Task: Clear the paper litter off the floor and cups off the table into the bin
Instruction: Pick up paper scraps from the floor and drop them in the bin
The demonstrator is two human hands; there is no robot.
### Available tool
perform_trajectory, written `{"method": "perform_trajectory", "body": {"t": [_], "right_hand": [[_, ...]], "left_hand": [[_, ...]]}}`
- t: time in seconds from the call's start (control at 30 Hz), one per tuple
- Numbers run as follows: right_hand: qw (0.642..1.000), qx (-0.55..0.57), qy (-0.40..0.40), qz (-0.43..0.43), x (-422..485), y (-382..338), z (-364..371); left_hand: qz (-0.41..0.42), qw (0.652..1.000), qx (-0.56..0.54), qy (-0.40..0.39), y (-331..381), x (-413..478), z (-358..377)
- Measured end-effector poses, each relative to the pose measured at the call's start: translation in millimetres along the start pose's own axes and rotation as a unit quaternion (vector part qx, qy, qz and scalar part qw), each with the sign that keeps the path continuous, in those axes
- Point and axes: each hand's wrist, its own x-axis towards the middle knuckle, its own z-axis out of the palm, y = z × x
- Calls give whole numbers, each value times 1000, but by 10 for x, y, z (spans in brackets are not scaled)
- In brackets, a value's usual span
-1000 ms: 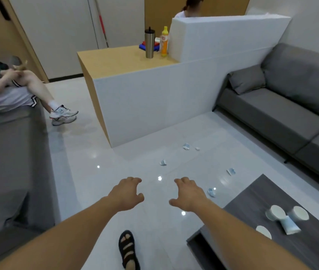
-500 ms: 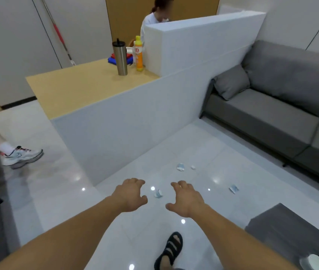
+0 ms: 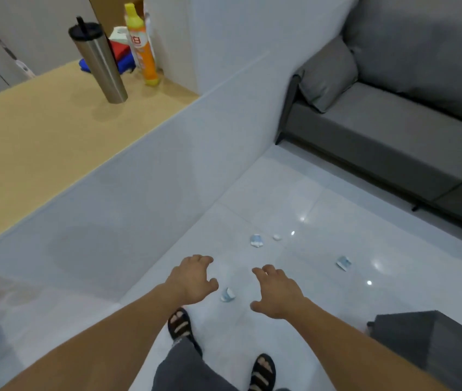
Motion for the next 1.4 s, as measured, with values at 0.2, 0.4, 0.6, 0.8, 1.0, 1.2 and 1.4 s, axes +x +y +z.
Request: {"method": "perform_trajectory", "body": {"t": [0.2,0.4,0.6,0.8,1.0,1.2,1.4], "right_hand": [[994,61,-50,75,1124,-27,294],[984,111,-84,108,2620,141,1115],[985,87,-116,88,4175,624,2591],[989,44,-137,44,5020,1042,4247],[994,82,-58,-28,5379,1177,4866],[971,200,107,71,5504,1444,3922],[948,237,208,-41,5660,1642,3114]], "left_hand": [[56,994,15,-96,-444,1510,-41],[89,987,6,-132,-909,3174,541],[93,980,29,-171,-1406,4740,1971],[119,968,58,-214,-1803,5622,3432],[126,968,34,-213,-1937,5975,4002],[105,973,-75,-190,-1646,5942,3716],[101,956,-230,-152,-1085,6290,3157]]}}
